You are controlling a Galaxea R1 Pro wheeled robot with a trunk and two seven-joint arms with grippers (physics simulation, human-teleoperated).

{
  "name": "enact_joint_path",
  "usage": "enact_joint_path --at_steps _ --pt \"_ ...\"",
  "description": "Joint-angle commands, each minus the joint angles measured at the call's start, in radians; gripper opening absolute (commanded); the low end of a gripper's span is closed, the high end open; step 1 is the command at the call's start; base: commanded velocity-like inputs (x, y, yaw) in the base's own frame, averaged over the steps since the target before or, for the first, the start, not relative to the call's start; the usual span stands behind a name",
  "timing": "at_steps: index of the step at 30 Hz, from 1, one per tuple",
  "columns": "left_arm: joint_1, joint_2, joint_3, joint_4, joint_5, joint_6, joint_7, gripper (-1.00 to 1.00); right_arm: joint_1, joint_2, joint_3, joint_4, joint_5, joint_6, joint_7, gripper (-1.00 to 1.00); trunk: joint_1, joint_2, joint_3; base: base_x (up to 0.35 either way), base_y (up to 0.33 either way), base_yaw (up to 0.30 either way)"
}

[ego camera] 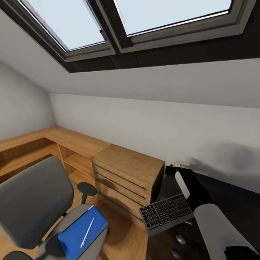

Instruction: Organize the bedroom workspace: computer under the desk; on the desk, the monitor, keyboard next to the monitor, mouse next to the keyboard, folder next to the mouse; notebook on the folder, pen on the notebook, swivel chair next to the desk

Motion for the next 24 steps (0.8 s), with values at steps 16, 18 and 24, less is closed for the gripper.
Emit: enact_joint_path --at_steps 16,18,24 --pt "-0.001 0.0 -0.009 0.001 0.007 -0.011 0.004 1.0 -0.138 -0.053 0.003 0.526 0.067 -0.273 0.062 -1.0 0.0 -0.001 -0.002 0.0 0.0 0.0" --pt "-0.001 0.001 -0.009 0.001 0.007 -0.011 0.003 1.0 -0.143 -0.054 0.004 0.539 0.069 -0.295 0.067 -1.0 0.0 -0.001 -0.002 0.0 0.0 0.0" --pt "-0.001 0.001 -0.011 0.001 -0.024 -0.011 0.001 1.0 -0.148 -0.055 0.004 0.551 0.071 -0.324 0.112 -1.0 0.004 -0.008 -0.005 0.0 0.0 0.0"
